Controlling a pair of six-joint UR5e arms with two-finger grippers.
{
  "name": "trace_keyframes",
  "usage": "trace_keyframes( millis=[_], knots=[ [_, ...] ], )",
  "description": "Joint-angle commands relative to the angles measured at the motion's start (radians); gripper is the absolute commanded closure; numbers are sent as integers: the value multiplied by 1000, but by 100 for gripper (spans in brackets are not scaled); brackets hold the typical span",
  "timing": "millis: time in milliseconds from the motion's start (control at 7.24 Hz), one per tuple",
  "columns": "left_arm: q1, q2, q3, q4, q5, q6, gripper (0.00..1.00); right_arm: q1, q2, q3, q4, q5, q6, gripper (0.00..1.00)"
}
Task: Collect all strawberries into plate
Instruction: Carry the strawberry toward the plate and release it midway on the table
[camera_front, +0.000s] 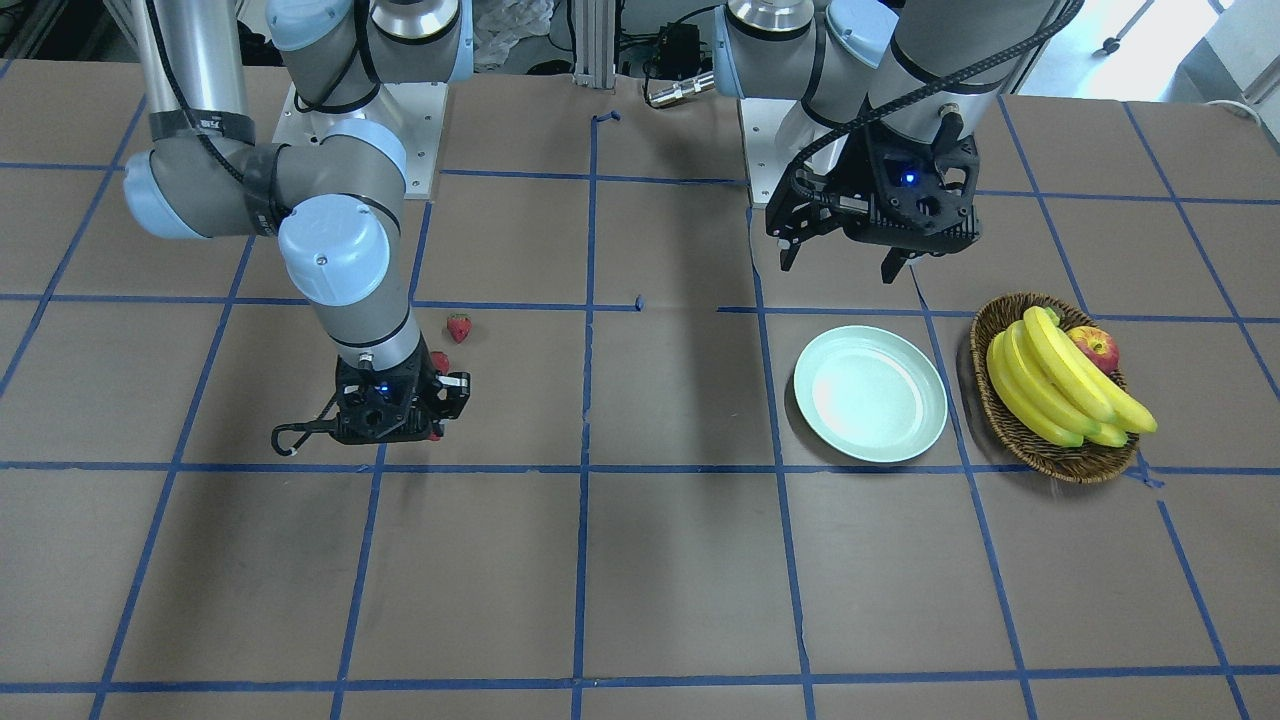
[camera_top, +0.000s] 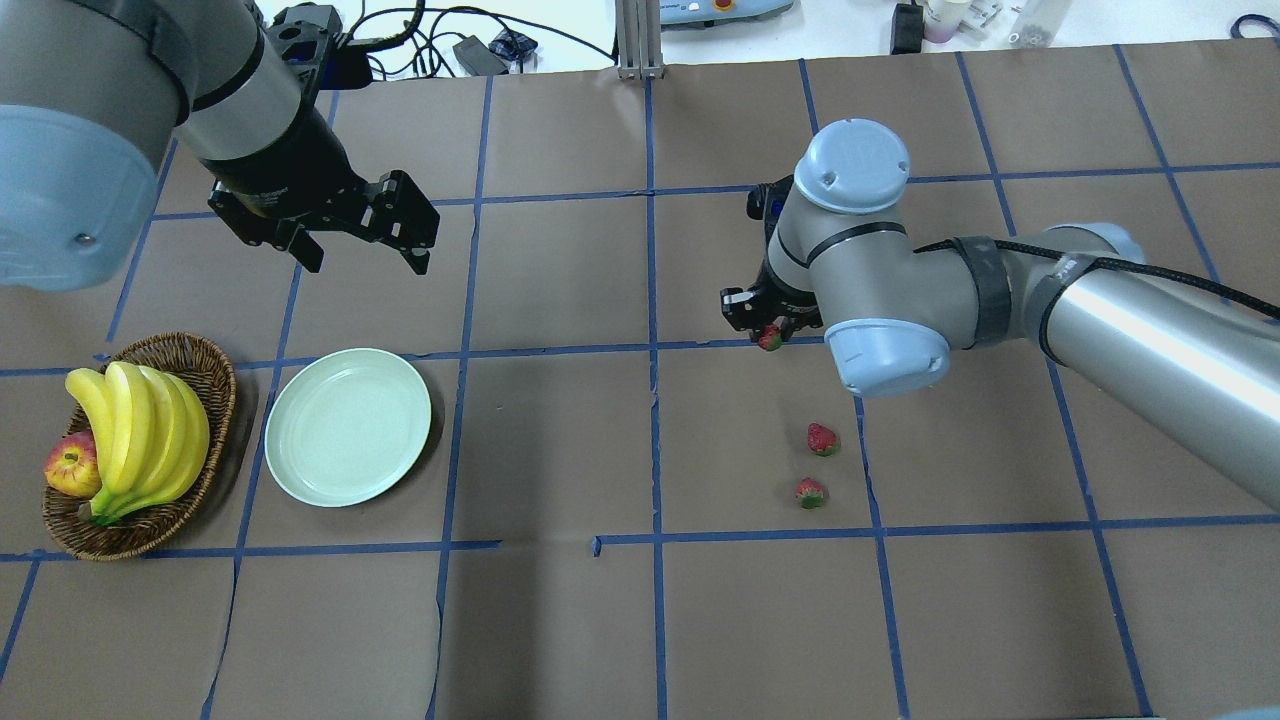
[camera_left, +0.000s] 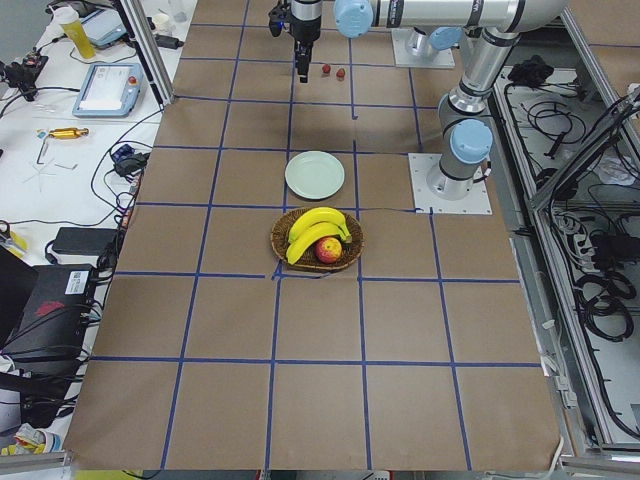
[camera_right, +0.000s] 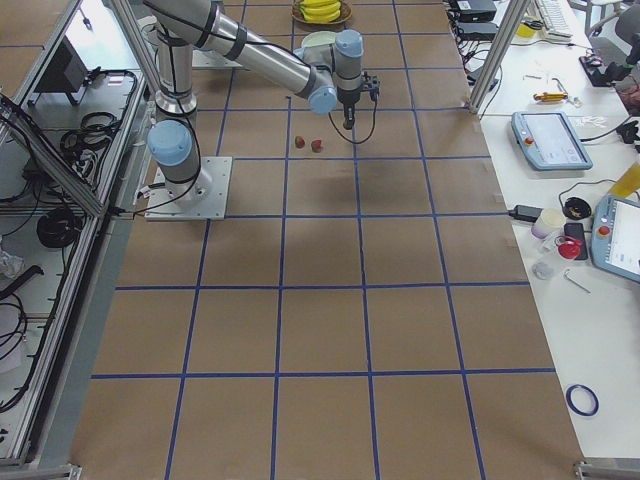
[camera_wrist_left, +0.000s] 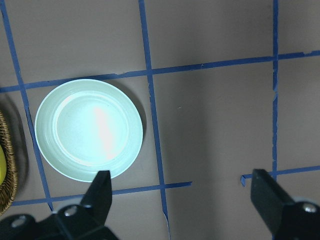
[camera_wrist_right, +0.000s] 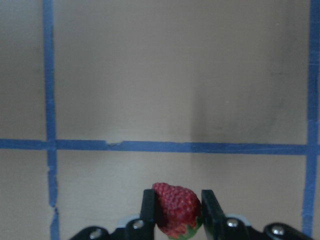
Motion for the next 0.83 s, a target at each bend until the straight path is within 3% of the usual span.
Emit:
trace_keyframes(
  millis=[0, 415, 691],
  knots=[
    [0, 0, 0, 0, 0, 0, 0, 119, 11, -20, -15, 25, 164, 92],
    [-2, -2, 0, 0, 0, 0, 0, 274, 143, -115, -95, -45, 436, 87],
    [-3, 1, -2, 0, 2, 0, 0, 309, 172, -109, -100, -37, 444, 82]
  ],
)
